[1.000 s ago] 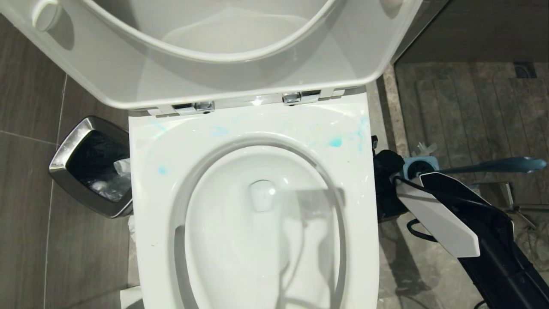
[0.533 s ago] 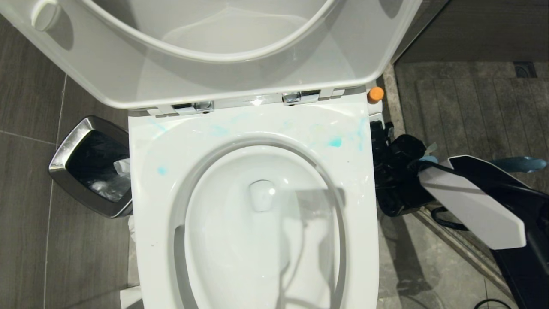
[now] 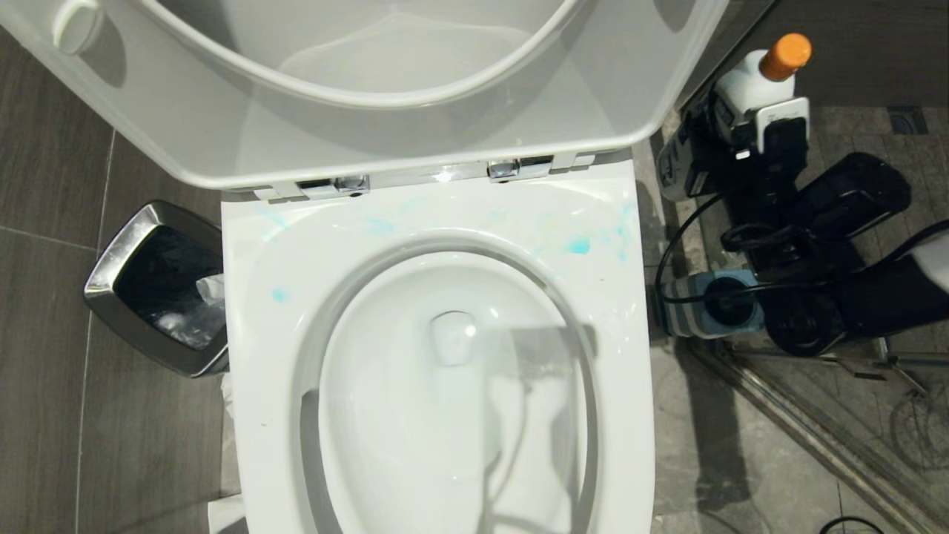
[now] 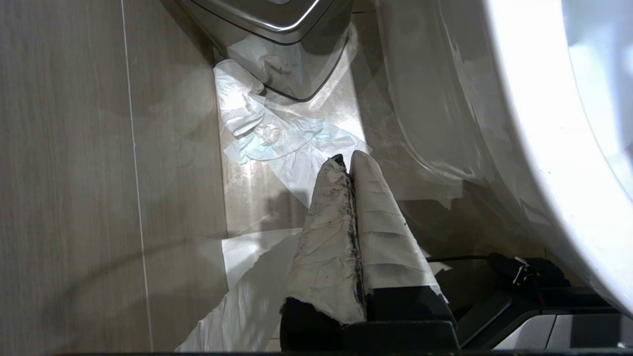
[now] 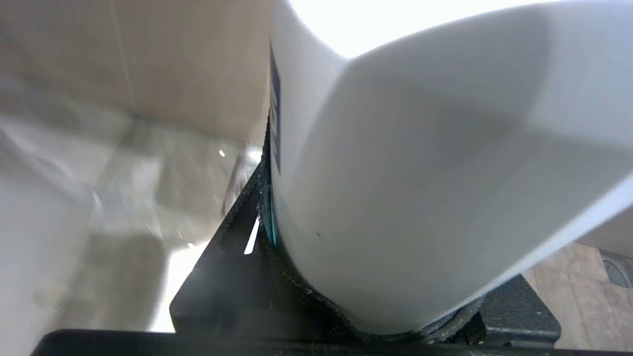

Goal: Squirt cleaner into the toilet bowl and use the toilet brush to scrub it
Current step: Pour in the cleaning agent

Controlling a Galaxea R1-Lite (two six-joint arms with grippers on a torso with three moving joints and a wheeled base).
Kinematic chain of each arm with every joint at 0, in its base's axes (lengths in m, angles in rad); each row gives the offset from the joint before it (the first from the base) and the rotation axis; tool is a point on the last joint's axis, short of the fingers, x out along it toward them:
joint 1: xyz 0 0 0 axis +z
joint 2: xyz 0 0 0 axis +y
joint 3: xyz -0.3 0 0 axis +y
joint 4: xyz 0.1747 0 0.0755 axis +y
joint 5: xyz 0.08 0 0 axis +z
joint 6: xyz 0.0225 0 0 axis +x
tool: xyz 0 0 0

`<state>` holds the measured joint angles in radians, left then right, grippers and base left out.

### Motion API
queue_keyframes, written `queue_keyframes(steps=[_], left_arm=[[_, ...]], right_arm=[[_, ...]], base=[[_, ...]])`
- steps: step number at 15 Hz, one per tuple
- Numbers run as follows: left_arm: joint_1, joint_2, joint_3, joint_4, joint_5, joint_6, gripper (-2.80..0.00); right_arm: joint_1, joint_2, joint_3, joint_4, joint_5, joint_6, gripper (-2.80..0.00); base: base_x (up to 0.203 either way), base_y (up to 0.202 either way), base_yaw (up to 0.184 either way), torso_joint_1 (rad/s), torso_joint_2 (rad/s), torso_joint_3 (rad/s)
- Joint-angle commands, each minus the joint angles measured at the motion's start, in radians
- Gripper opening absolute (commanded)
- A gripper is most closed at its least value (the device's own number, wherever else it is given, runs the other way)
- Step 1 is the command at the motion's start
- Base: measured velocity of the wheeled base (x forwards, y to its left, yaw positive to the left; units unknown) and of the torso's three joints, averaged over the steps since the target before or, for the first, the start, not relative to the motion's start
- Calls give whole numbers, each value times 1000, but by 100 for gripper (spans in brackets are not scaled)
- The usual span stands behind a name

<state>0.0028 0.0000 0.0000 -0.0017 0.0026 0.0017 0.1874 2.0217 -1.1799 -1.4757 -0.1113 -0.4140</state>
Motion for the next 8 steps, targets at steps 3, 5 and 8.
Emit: queue_keyframes(steps=[3, 5, 8], left_arm=[[0, 0, 0, 0, 0, 0, -280], [0, 0, 0, 0, 0, 0, -280], [0, 0, 0, 0, 0, 0, -280]], right_arm=[[-6, -284, 63, 149, -6, 51, -280], [-3, -354, 66, 231, -5, 80, -280], [13, -475, 75, 379, -5, 115, -280]], base=[[0, 0, 0, 0, 0, 0], [0, 0, 0, 0, 0, 0], [0, 0, 0, 0, 0, 0]])
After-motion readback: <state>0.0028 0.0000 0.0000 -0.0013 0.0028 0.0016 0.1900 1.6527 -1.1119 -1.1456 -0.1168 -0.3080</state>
